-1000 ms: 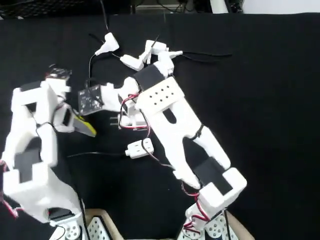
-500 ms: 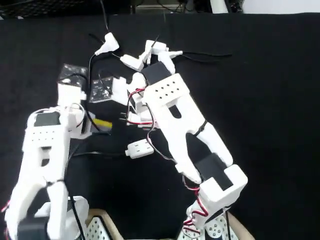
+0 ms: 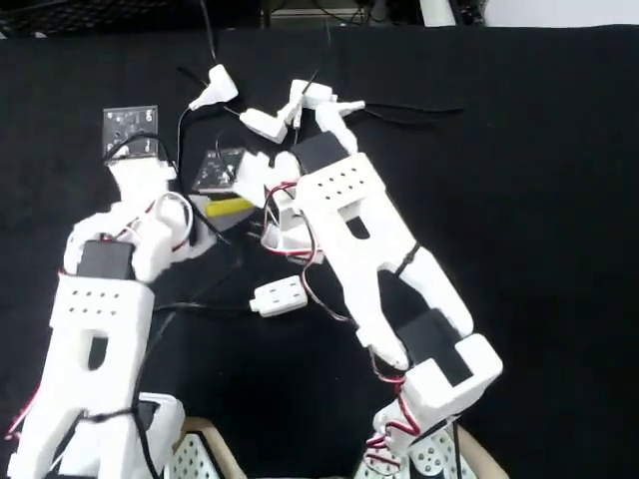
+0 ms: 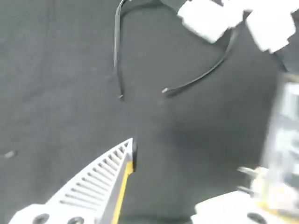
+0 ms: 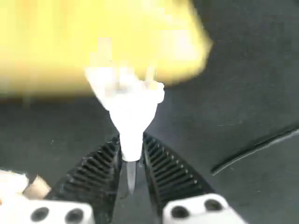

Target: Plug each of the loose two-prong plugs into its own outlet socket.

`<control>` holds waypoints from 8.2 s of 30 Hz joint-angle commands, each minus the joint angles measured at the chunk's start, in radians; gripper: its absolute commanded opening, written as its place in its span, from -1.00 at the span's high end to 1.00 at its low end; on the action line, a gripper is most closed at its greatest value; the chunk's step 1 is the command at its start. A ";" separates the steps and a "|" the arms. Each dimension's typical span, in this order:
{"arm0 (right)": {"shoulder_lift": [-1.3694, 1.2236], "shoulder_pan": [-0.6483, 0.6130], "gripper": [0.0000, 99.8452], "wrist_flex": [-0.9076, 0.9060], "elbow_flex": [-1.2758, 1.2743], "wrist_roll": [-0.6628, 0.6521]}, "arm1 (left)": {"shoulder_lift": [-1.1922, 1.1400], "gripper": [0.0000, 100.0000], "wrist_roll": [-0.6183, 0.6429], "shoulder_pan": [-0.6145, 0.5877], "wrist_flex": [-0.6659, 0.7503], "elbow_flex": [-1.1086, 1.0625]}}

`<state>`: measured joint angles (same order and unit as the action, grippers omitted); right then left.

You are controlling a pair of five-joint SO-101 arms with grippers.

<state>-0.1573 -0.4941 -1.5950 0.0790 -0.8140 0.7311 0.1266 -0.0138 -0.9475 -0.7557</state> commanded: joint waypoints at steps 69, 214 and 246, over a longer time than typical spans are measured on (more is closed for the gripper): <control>-0.058 0.153 0.98 -0.172 0.291 0.058 | 0.437 0.14 0.107 0.171 0.830 -0.806; -0.093 -0.121 0.98 -0.172 0.323 0.227 | 0.439 0.14 0.100 0.087 0.833 -0.814; 0.191 -0.115 0.98 -0.172 0.297 0.195 | 0.427 0.14 0.058 0.140 0.876 -0.829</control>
<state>-0.0330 -0.6260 -1.7453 0.2800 -0.6206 1.1669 0.2094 0.0967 -0.0713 -1.5827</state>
